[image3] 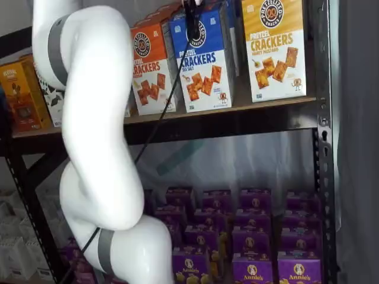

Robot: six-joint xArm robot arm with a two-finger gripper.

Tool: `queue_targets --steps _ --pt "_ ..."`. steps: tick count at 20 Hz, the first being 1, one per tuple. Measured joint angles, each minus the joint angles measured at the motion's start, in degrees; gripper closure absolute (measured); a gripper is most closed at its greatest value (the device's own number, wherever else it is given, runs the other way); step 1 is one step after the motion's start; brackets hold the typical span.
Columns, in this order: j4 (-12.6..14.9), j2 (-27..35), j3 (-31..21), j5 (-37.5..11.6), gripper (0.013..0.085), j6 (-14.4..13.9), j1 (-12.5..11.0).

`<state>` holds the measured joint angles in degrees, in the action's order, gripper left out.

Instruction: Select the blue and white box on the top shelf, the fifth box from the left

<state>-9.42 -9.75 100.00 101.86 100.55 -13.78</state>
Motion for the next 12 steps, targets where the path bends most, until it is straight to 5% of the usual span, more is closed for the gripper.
queue_targets --steps 12 --pt "-1.0 -2.2 -3.9 -2.2 0.0130 -0.3 0.1"
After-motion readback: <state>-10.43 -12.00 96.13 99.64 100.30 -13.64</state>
